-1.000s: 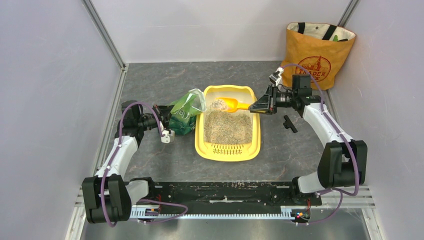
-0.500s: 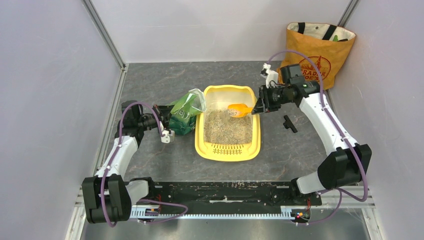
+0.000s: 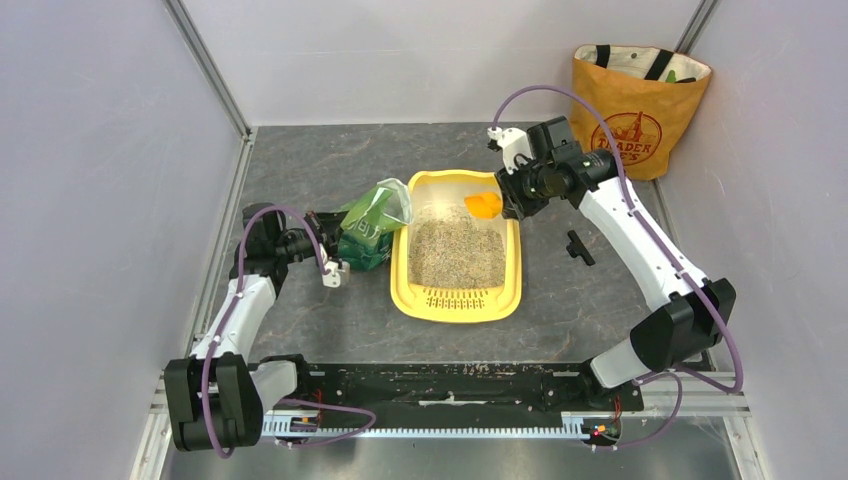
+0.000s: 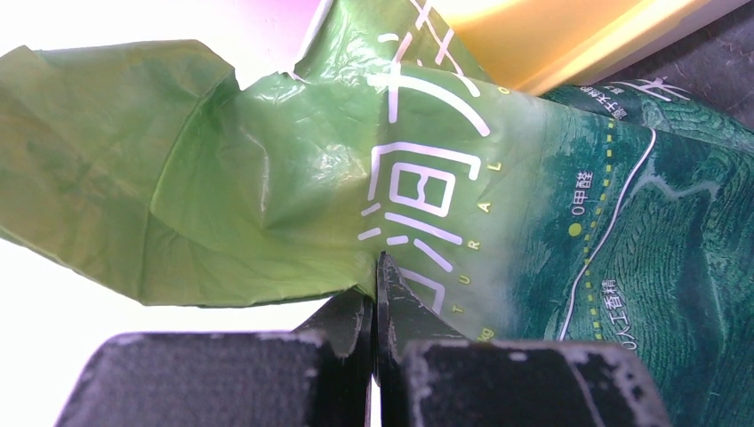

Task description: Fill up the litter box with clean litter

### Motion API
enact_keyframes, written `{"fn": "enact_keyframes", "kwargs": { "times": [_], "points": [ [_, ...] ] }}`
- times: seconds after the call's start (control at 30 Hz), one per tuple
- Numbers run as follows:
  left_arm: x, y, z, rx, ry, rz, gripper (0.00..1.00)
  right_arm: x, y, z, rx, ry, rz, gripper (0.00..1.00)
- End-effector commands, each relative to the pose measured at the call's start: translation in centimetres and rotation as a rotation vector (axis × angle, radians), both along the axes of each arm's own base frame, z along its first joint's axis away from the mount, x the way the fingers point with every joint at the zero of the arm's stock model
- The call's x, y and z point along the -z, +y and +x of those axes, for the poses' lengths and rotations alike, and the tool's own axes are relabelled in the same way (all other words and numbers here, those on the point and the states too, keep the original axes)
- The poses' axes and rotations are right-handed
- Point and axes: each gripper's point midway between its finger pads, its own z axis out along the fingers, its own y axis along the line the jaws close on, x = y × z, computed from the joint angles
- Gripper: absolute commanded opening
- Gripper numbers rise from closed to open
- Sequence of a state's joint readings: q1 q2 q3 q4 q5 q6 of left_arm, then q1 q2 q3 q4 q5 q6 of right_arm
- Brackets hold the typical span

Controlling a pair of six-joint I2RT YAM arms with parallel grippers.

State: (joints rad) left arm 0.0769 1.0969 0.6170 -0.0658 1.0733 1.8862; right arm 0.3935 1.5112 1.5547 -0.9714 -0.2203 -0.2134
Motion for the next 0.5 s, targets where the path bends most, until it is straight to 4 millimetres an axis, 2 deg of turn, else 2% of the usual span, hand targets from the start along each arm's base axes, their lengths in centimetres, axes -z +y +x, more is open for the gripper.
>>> {"fn": "enact_keyframes", "kwargs": {
  "times": [0.0,0.1,0.17,0.27,0.37,0.47],
  "points": [
    [-1.8,-0.3,-0.3,0.008,-0.067,-0.017,0.02,-4.0,0.9,-0.8,-0.044,-0.072,0.097,0.00],
    [-1.8,-0.1,-0.5,-0.008,-0.058,-0.021,0.02,-6.6,1.2,-0.7,0.017,-0.074,0.251,0.00],
    [-1.7,-0.1,-0.5,-0.017,-0.048,-0.027,0.02,-8.1,-0.3,0.5,0.127,-0.063,0.365,0.00],
    [-1.8,0.0,-0.5,-0.026,-0.049,-0.035,0.02,-9.6,-3.5,2.3,0.285,-0.105,0.459,0.00],
    [-1.8,0.0,-0.5,-0.028,-0.046,-0.037,0.02,-10.7,-6.6,3.3,0.442,-0.190,0.499,0.00],
    [-1.8,0.0,-0.4,-0.030,-0.047,-0.041,0.02,-9.1,-10.3,3.9,0.640,-0.238,0.442,0.00]
  ]
}}
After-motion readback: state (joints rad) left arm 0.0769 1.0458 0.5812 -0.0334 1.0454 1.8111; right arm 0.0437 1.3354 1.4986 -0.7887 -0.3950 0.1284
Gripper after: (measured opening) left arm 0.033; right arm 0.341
